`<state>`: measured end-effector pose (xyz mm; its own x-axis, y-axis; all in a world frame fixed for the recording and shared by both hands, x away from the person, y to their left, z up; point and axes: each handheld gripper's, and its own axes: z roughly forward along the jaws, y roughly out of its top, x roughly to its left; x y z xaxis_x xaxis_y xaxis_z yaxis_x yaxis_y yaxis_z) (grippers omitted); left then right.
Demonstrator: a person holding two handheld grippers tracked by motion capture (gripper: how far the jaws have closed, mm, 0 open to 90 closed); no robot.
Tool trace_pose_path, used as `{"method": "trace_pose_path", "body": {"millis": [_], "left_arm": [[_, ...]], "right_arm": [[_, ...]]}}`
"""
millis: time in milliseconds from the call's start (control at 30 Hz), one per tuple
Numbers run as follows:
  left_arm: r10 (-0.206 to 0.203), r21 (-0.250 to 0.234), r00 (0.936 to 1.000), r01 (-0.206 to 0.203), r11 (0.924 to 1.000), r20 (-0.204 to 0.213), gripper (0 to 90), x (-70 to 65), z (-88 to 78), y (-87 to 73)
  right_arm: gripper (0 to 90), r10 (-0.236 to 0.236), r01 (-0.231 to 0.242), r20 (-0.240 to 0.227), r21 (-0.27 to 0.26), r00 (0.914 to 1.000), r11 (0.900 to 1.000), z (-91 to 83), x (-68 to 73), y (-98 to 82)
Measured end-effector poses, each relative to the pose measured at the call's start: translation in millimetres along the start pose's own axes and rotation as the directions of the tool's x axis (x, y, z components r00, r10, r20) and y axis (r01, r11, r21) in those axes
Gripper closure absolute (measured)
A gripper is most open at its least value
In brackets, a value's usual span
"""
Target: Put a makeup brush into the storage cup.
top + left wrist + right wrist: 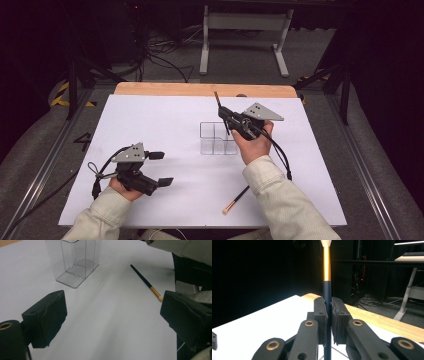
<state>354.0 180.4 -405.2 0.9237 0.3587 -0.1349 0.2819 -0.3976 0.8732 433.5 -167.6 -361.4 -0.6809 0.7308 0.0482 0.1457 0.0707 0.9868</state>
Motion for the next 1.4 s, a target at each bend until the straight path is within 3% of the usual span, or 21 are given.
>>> {"method": "trace_pose_path", "body": {"millis": [567, 1400], "left_arm": [[0.004, 0.008, 1.0, -0.004, 1.0, 0.006, 7.0, 0.5, 1.4, -0.3], [0.003, 0.013, 0.9999, -0.004, 0.9999, 0.01, 5.9, 2.4, 4.7, 0.1]], "right_arm": [[84.0, 0.038, -0.039, 0.016, 0.059, 0.9991, 0.997, 16.8, -6.4, -22.0], [83.9, 0.072, -0.074, 0.018, 0.121, 0.9972, 0.99, 21.0, -5.3, -42.0]]}}
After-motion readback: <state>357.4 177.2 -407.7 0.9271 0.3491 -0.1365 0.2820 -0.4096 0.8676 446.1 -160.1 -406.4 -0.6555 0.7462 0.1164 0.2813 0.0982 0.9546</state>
